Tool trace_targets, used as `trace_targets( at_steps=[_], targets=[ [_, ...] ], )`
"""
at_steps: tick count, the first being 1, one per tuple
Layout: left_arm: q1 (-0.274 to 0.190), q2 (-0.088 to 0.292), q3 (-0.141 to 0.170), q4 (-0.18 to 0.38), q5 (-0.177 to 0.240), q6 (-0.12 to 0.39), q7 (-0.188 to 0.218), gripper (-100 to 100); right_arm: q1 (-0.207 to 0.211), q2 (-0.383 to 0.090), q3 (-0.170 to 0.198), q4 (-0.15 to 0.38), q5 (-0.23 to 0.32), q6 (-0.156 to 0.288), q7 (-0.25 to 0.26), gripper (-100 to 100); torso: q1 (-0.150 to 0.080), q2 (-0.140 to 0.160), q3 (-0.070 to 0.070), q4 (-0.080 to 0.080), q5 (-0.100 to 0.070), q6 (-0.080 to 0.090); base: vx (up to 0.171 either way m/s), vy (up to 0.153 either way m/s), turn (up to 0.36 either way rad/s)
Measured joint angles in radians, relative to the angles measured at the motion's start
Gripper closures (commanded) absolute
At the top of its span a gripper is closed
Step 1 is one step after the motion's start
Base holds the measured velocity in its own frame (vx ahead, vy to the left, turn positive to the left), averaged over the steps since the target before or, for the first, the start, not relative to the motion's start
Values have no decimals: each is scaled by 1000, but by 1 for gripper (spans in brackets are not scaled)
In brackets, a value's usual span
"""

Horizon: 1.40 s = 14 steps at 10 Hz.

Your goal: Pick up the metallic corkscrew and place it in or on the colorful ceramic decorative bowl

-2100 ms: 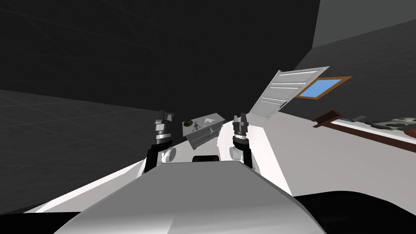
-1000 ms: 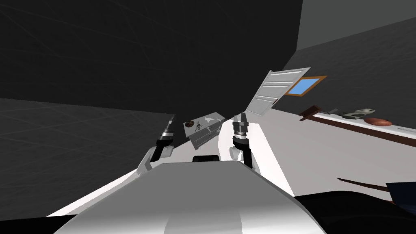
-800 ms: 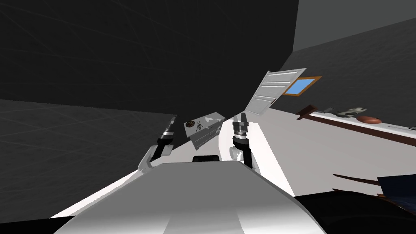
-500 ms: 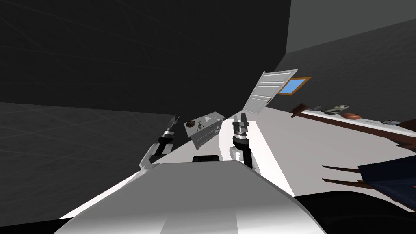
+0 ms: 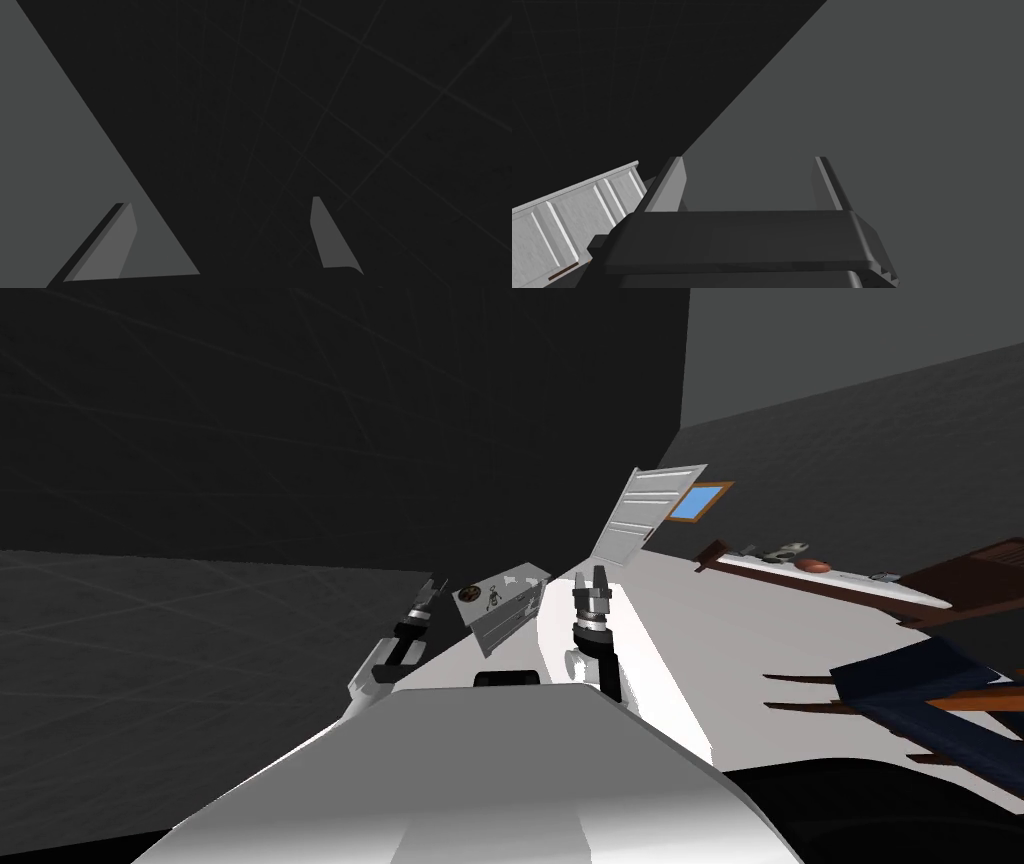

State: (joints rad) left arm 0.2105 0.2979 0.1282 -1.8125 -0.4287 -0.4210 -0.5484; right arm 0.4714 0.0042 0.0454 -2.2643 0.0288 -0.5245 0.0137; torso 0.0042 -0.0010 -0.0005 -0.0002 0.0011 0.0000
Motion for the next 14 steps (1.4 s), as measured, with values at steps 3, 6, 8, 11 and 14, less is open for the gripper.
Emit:
trace_targets(
  at_steps=[3, 6, 8, 11, 14],
  targets=[
    [-28, 20, -11, 86, -34, -19, -39, -100, 0, 0, 0, 0, 0, 0, 0, 0, -1, 0, 0, 0, 0, 0, -6, 46, -139],
    [-62, 52, -39, 163, -58, -21, -65, -100, 0, 0, 0, 0, 0, 0, 0, 0, -2, -1, -1, 0, 0, 0, 8, 35, -101],
    [-85, 73, -64, 258, -67, -51, -89, -100, 0, 0, 0, 0, 0, 0, 0, 0, -2, -2, -1, -1, 0, 0, 23, 26, -186],
    [-77, 123, -121, 340, -64, -79, -106, -100, 0, 0, 0, 0, 0, 0, 0, 0, -4, -4, -2, -1, -1, 0, 43, 1, -144],
    [-90, 149, -196, 431, -58, -94, -125, -100, 0, 0, 0, 0, 0, 0, 0, 0, -5, -5, -3, -1, -1, 0, 63, -11, -179]
  ],
)
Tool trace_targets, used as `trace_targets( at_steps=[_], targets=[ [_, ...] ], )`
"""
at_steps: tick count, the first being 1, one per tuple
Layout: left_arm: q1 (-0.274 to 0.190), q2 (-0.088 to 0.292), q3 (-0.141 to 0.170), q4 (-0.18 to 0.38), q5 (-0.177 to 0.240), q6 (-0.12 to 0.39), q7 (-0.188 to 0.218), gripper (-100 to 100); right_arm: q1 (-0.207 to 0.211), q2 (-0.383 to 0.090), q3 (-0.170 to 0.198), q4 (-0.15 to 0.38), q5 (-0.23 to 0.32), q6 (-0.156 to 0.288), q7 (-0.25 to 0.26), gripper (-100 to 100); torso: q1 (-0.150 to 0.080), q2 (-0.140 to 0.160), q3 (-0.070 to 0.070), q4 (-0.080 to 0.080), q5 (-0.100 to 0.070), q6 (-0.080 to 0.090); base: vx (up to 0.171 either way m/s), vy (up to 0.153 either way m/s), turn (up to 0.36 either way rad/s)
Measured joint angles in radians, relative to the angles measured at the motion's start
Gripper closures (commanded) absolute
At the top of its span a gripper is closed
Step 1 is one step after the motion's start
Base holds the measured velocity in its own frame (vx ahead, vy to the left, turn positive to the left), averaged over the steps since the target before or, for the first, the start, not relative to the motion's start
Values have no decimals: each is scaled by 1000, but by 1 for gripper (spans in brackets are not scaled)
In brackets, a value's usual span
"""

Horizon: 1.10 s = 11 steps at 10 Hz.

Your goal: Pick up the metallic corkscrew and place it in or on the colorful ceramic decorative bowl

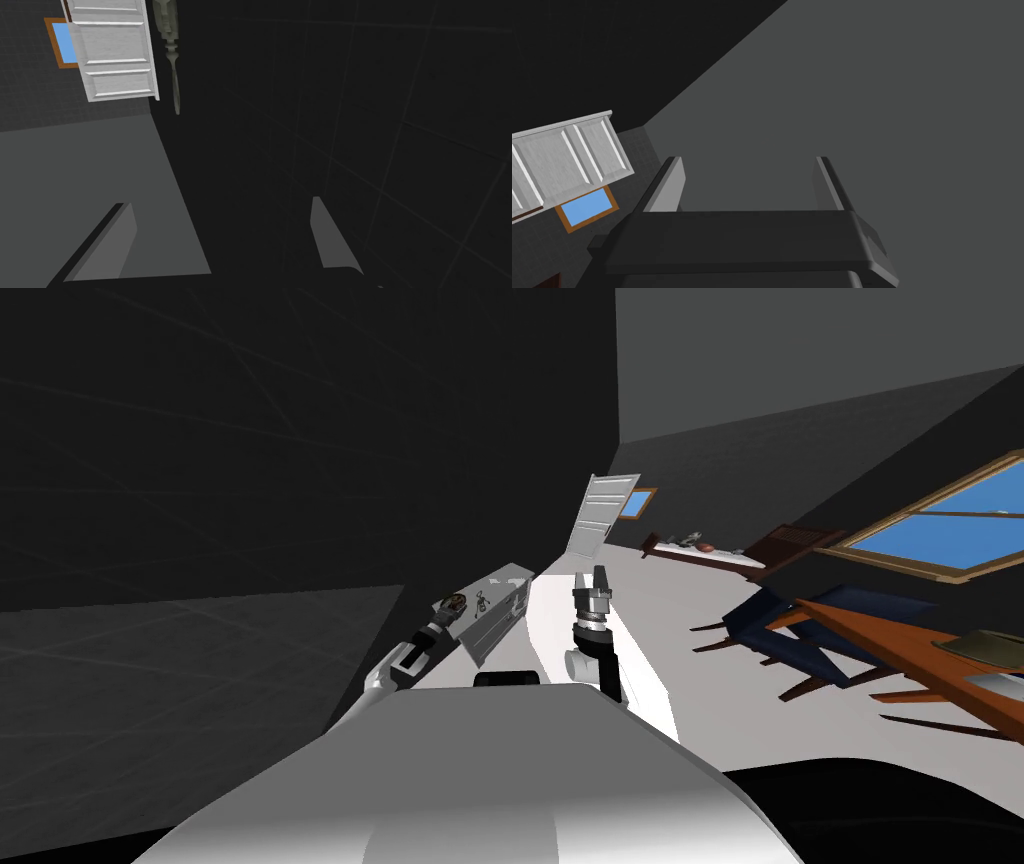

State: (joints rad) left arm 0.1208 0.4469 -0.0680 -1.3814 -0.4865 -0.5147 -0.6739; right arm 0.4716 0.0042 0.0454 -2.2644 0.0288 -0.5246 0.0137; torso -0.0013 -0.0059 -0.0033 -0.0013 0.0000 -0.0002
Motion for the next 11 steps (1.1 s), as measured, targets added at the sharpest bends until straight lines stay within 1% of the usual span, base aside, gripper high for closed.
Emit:
trace_targets(
  at_steps=[1, 3, 5, 7, 9, 10, 11],
  targets=[
    [-11, 14, -23, 36, 5, -7, -2, -100, 0, 0, 0, 0, 0, 0, 0, 0, 0, -1, 0, 0, 0, 0, 86, -8, -116],
    [-8, 42, -64, 77, 17, -15, -3, -100, 0, 0, 0, 0, 0, 0, 0, 0, 0, -2, -1, 0, 0, 0, 71, -8, -74],
    [-11, 57, -83, 111, 23, -26, -5, -100, 0, 0, 0, 0, 0, 0, 0, 0, 0, 1, 1, 0, 0, 0, 46, -9, -95],
    [-21, 70, -110, 166, 31, -42, -14, -100, 0, 0, 0, 0, 0, 0, 0, 0, -1, 0, 0, 0, 0, 0, 76, -15, -110],
    [-41, 86, -136, 226, 40, -56, -21, -100, 0, 0, 0, 0, 0, 0, 0, 0, -2, -3, -2, -1, -1, 0, 138, -65, -121],
    [-47, 86, -147, 243, 43, -60, -26, -100, 0, 0, 0, 0, 0, 0, 0, 0, -5, -5, -3, -1, -1, 0, 70, -43, -10],
    [-48, 86, -148, 244, 43, -60, -28, 0, 0, 0, 0, 0, 0, 0, 0, 0, -3, -2, -1, -1, -1, -1, 12, -7, 4]
  ],
)
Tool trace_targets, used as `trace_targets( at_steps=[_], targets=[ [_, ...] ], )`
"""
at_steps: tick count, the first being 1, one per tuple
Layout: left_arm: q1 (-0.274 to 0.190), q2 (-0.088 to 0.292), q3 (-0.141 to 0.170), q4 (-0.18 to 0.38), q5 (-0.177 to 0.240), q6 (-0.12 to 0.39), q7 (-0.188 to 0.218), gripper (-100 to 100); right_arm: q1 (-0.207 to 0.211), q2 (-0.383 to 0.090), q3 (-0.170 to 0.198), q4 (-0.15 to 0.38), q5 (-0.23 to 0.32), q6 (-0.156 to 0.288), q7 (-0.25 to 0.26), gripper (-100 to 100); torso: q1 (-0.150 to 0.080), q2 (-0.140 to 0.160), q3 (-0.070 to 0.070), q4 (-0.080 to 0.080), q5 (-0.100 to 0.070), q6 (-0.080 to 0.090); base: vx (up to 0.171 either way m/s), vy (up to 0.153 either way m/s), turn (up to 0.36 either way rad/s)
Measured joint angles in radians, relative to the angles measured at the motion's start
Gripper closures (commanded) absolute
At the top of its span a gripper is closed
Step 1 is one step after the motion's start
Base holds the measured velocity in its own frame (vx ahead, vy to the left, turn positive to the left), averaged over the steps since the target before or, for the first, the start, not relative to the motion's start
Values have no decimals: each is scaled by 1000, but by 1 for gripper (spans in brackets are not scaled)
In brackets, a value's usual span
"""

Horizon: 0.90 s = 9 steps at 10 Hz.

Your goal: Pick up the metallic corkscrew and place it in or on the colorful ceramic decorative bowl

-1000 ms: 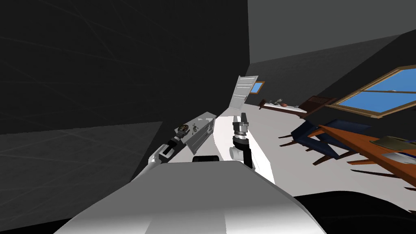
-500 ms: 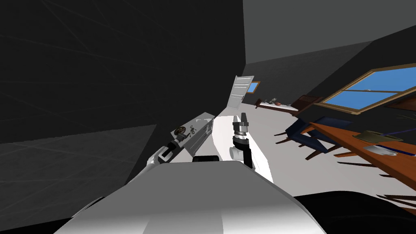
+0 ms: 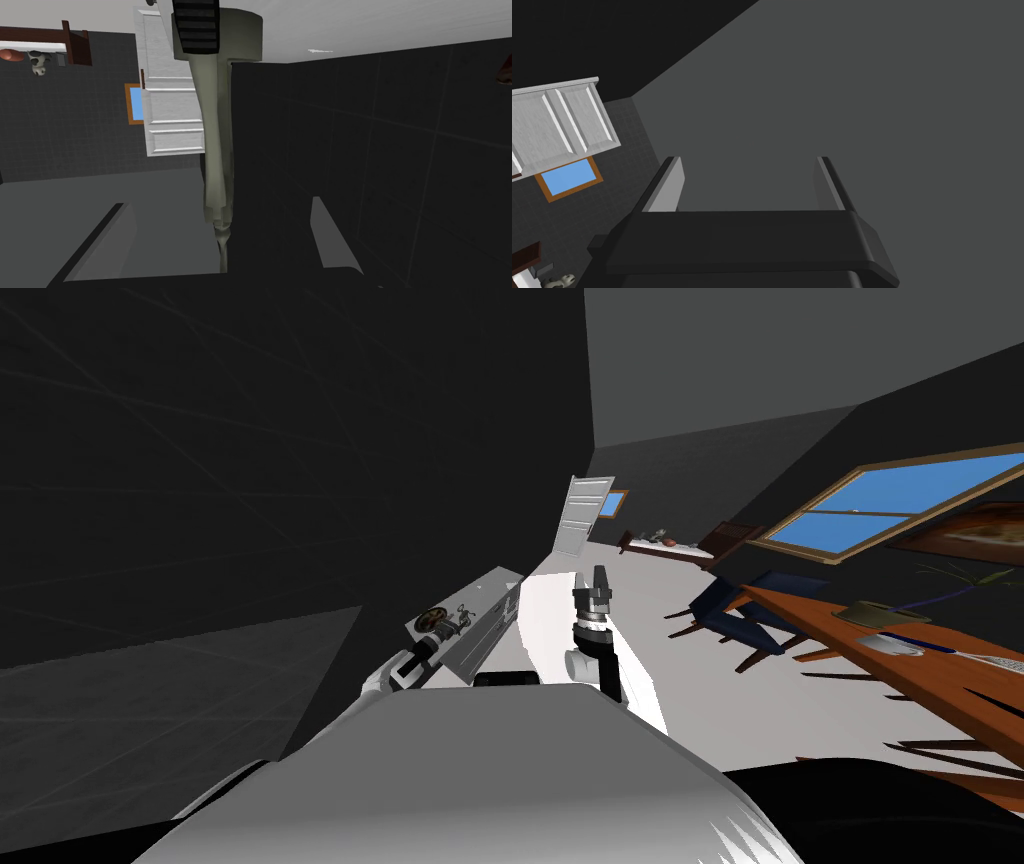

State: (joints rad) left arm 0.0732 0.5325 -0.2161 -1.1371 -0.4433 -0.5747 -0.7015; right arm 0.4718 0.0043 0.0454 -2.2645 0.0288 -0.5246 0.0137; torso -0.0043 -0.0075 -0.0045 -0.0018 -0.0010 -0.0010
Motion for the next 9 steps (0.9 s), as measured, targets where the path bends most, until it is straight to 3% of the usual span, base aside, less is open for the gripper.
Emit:
trace_targets(
  at_steps=[1, 2, 6, 7, 8, 9],
  targets=[
    [0, 0, 0, 0, 0, 0, 0, -100, 0, 0, 0, 0, 0, 0, 0, 0, 2, 4, 2, 1, 1, 0, 6, -3, -1],
    [0, 0, 0, 0, 0, 0, 0, 100, 0, 0, 0, 0, 0, 0, 0, 0, 3, 5, 3, 1, 1, 0, 0, 0, 0],
    [0, 0, 0, -1, 0, 0, 0, 100, 0, 0, 0, 0, 0, 0, 0, 0, 4, 5, 3, 1, 1, 0, 0, 0, 0],
    [0, 0, 0, -1, 0, 0, 0, 0, 0, 0, 0, 0, 0, 0, 0, 0, 4, 5, 3, 1, 1, 0, 0, 0, 0],
    [0, 0, 0, -1, 0, 0, 0, 100, 0, 0, 0, 0, 0, 0, 0, 0, 4, 5, 3, 1, 1, 0, 0, 0, 0],
    [0, 0, 0, 0, 0, 0, 0, 0, 0, 0, 0, 0, 0, 0, 0, 0, 4, 5, 3, 1, 1, 0, 0, 0, 0]
  ],
)
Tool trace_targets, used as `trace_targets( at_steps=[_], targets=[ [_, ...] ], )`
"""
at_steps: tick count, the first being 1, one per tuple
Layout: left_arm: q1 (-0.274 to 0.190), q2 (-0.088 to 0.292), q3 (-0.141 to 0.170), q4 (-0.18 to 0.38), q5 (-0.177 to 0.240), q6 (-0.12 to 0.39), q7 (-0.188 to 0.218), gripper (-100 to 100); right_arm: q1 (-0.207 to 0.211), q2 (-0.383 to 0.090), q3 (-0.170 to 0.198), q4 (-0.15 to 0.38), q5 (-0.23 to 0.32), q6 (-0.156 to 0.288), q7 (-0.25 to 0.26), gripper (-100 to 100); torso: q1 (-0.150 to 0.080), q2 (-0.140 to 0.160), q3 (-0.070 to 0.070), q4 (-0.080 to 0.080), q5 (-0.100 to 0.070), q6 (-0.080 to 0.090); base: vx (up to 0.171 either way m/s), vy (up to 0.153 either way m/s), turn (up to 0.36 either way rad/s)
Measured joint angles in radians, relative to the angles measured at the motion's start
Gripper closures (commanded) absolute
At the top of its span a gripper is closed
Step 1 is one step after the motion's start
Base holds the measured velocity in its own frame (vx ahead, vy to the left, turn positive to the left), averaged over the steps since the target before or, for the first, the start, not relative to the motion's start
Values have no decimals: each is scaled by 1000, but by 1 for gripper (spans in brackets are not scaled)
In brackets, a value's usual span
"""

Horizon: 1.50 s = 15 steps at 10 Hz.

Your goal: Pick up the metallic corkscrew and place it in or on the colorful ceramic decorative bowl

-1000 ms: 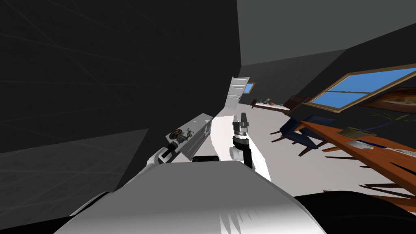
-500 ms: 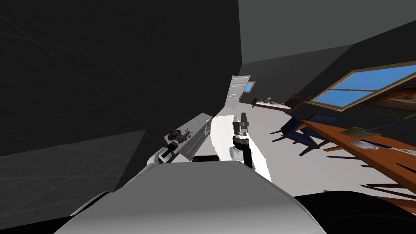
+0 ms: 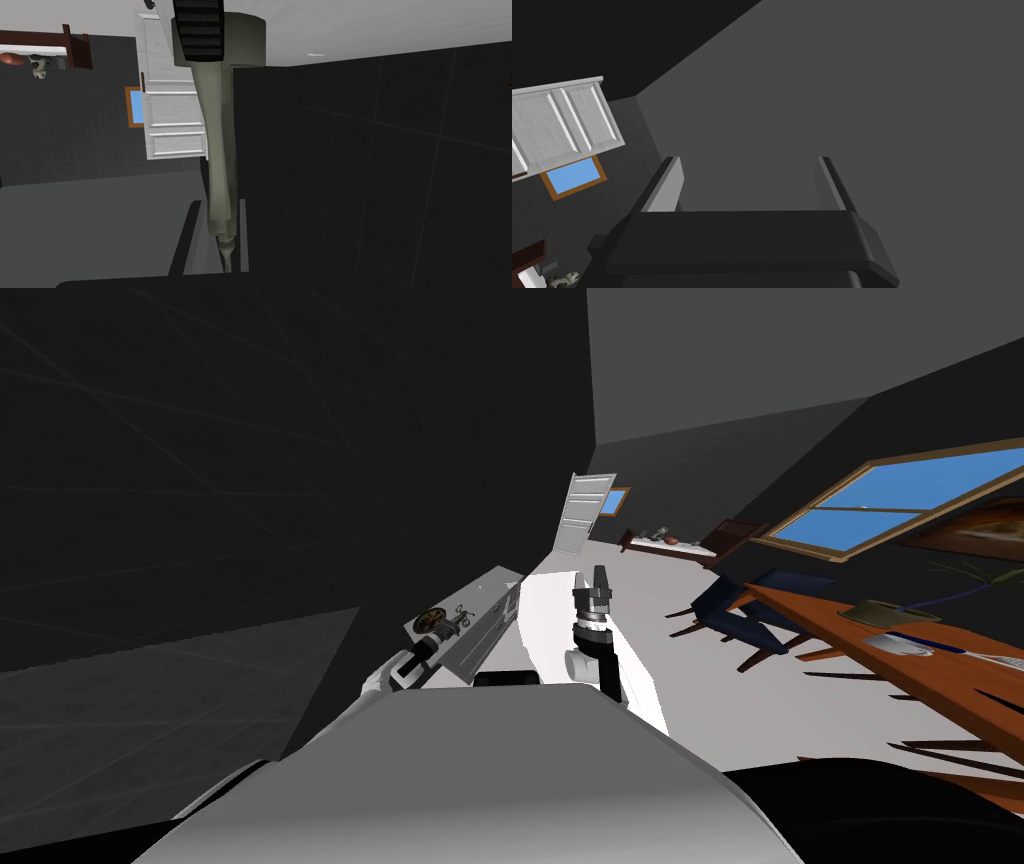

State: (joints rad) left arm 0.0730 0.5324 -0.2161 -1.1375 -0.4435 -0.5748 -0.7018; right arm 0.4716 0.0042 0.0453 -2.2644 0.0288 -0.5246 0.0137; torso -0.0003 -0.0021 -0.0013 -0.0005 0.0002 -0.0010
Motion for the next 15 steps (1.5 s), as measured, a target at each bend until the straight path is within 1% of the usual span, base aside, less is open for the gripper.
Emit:
trace_targets(
  at_steps=[1, 3, 6, 8, 10, 11, 12, 14, 15],
  targets=[
    [0, 0, 0, 0, 0, 0, 0, 100, 0, 0, 0, 0, 0, 0, 0, 0, 0, 0, 0, 0, 0, 0, -95, 104, -79],
    [-31, 24, -23, -1, 0, 7, 10, 100, 0, 0, 0, 0, 0, 0, 0, 0, 10, 9, 5, 2, 1, -1, -160, 138, -55],
    [-77, 61, -52, 3, 5, 29, 34, 100, 0, 0, 0, 0, 0, 0, 0, 0, 3, 14, 8, 3, 0, 0, -194, 60, -34],
    [-109, 84, -71, 5, 9, 48, 51, 100, 0, 0, 0, 0, 0, 0, 0, 0, 4, 14, 8, 3, 0, 0, -177, 81, -48],
    [-145, 107, -88, 20, 16, 58, 66, 100, 0, 0, 0, 0, 0, 0, 0, 0, 6, 12, 8, 3, 0, 0, -161, 92, -44],
    [-158, 123, -99, 8, 18, 76, 79, 100, 0, 0, 0, 0, 0, 0, 0, 0, 5, 13, 8, 4, 0, 0, -168, 91, -59],
    [-179, 133, -109, 12, 20, 89, 90, 100, 0, 0, 0, 0, 0, 0, 0, 0, 5, 13, 8, 4, 0, 0, -153, 97, -60],
    [-218, 149, -124, 33, 25, 99, 104, 100, 0, 0, 0, 0, 0, 0, 0, 0, 4, 12, 8, 4, -1, 0, -173, 81, -74],
    [-235, 166, -135, 30, 29, 112, 117, 100, 0, 0, 0, 0, 0, 0, 0, 0, 5, 14, 9, 4, -1, 0, -215, 106, -145]
  ],
)
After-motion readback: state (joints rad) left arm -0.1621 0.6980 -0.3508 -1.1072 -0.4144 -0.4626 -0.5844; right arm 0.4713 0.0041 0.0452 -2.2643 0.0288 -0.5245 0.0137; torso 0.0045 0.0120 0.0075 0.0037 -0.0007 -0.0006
